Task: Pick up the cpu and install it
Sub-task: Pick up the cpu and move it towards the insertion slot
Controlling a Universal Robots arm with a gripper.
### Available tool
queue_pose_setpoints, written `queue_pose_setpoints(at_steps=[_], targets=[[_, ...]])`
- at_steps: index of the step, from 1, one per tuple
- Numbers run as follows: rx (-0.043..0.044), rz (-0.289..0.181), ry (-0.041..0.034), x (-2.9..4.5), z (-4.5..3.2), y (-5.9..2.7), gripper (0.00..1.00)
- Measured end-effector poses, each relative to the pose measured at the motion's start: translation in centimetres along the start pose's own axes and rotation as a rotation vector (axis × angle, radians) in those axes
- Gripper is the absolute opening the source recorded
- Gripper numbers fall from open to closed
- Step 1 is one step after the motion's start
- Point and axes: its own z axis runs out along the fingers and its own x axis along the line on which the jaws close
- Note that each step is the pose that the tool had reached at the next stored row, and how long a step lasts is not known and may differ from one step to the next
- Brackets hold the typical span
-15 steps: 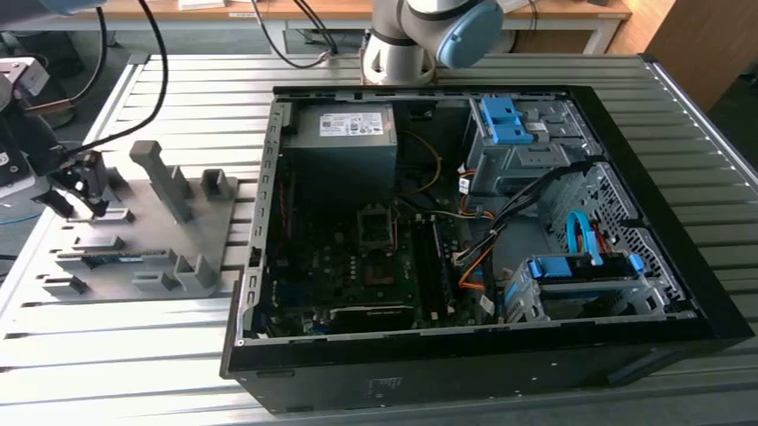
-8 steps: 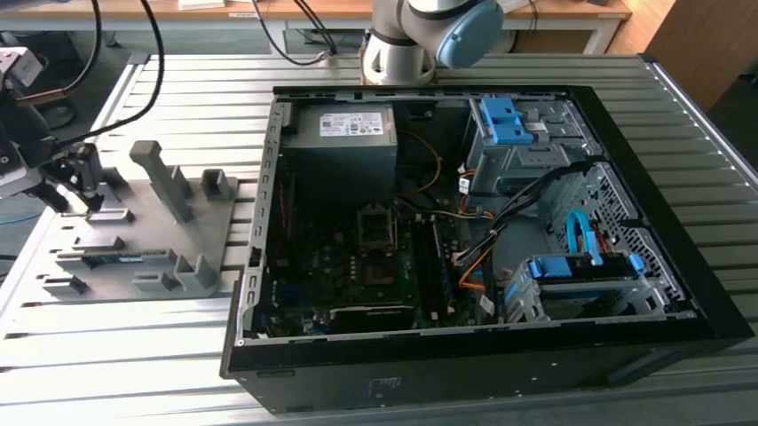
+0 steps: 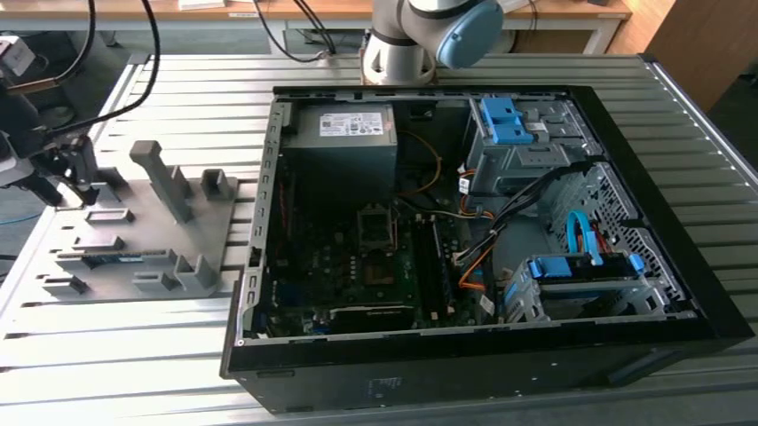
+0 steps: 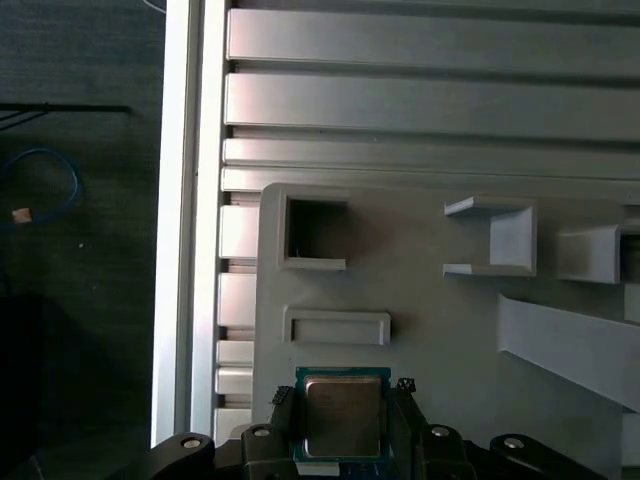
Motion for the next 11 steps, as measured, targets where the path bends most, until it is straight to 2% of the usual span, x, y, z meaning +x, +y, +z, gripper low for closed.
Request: queue_pose_setpoints(at_steps=[11], targets=[[-0.0007, 0.000, 0.0000, -0.04, -1.49, 0.04, 0.47]])
